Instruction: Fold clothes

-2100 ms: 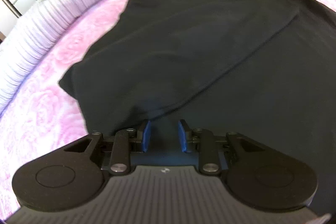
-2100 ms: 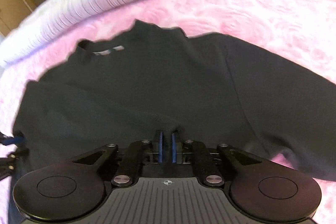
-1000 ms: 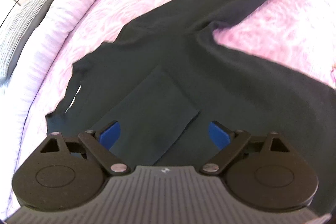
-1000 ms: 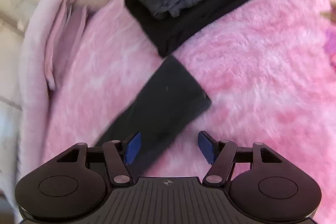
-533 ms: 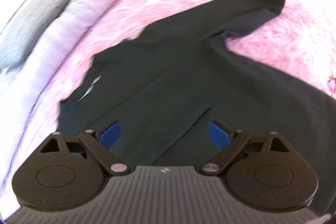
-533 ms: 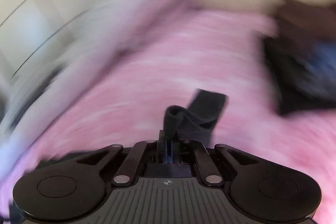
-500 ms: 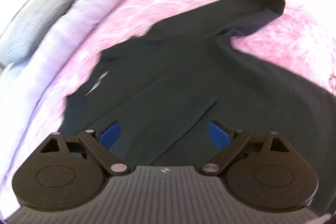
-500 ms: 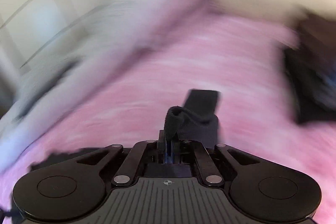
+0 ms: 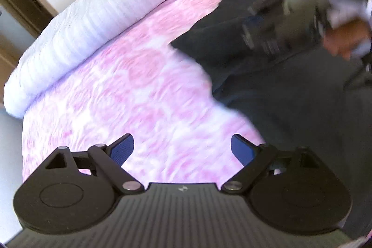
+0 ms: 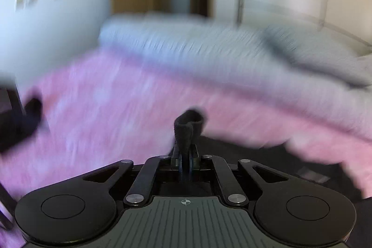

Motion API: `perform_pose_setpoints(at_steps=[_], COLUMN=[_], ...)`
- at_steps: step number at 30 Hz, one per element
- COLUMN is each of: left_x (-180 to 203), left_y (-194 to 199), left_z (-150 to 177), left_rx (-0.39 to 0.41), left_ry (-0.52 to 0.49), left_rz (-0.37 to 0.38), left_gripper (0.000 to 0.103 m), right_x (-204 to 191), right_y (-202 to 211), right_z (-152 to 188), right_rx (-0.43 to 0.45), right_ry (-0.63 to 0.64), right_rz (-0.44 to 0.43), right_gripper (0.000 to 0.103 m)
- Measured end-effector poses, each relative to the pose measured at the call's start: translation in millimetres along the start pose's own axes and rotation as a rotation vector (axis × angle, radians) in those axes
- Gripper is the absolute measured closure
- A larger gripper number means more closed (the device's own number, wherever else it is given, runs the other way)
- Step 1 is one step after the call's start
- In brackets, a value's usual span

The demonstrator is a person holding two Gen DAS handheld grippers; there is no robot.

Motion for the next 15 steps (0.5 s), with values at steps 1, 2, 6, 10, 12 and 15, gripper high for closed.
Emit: perform_pose_setpoints(at_steps=[1, 2, 6, 10, 12, 15], left_x=[-5.8, -8.3, -4.9, 16.0, 26.3, 37.7], left_y=[-0.7, -2.4, -13.4, -28.7, -41.8, -66.8], left_z=[4.9, 7.1, -1.0, -34.0, -52.8, -75.4], left_rx=[0.006, 0.016, 0.070, 0.142, 0.166, 0.167], left_ry=[0.006, 0.005, -0.016, -0.049, -0.046, -0.029], left_rz=[0.005, 0.018, 0.083, 0.153, 0.181, 0.193], left_gripper=[0.015, 0.015, 0.015, 0.015, 0.015, 0.015], right_x=[-13.9, -22.7, -35.0, -12.1, 29.5, 105.7], right_y=[-13.2, -19.9, -3.7, 33.2, 50.3, 79.2], right_z=[10.8, 19.3, 39.8, 59.0, 66.2, 82.4], right_rx=[-0.055, -0.095, -0.169, -0.212, -0.231, -0.260], right_ry=[0.009, 0.015, 0.023, -0.050, -0.110, -0.226], right_rz=[0.002, 0.001, 0.014, 0.141, 0.243, 0.388], right_gripper=[0.070, 0.056, 0.053, 0.053, 0.053, 0.053])
Point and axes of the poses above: each gripper's, at about its wrist camera, not at the fingertips, and y roughly against the way its jaws point, x to its right, z to its underside, the point moved 8 cm from there along -y, roughly the way its jaws point
